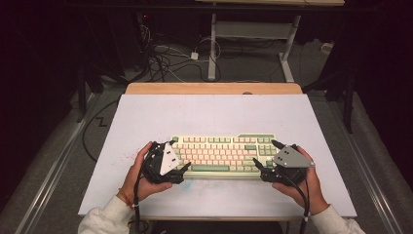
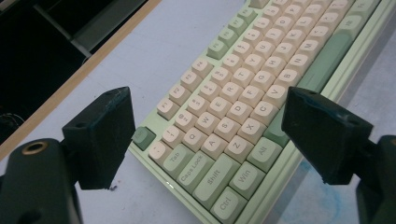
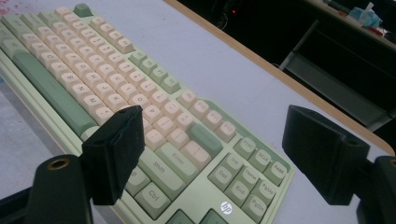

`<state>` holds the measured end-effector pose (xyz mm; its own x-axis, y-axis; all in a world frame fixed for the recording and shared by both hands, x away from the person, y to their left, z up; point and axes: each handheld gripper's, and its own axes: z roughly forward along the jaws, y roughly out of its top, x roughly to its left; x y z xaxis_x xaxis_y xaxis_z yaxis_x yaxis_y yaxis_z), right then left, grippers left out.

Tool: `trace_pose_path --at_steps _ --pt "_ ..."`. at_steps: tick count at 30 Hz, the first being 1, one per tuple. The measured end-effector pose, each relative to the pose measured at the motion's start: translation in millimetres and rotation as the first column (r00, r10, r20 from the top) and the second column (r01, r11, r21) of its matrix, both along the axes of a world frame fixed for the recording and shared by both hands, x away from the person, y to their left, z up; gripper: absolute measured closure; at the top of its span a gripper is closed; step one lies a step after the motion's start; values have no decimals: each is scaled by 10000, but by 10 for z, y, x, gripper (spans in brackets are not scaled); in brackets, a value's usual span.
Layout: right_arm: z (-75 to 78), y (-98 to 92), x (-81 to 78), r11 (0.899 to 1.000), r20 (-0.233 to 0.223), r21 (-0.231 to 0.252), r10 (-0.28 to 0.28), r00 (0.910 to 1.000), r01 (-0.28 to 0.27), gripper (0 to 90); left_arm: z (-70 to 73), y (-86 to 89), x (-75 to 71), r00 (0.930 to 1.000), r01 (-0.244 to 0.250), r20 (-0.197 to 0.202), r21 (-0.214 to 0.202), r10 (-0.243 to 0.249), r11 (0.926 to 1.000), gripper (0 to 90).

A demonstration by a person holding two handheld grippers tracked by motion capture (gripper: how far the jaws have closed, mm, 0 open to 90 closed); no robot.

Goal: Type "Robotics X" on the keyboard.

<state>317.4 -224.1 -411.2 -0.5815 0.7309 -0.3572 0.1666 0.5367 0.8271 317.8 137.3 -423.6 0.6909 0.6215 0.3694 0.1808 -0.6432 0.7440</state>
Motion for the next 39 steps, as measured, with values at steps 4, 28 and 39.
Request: trace_pose_path --at_steps 4,28,39 --pt "21 -24 -30 10000 60 27 -4 10000 4 214 8 4 -39 10000 52 81 65 -52 10000 162" --pt "62 -174 -213 9995 292 -298 -103 9995 111 212 -35 175 -201 9994 20 339 355 -32 9994 161" --pt "23 -269 -257 9992 214 -366 -152 9997 160 209 -110 333 -236 9995 -187 257 269 180 9995 161"
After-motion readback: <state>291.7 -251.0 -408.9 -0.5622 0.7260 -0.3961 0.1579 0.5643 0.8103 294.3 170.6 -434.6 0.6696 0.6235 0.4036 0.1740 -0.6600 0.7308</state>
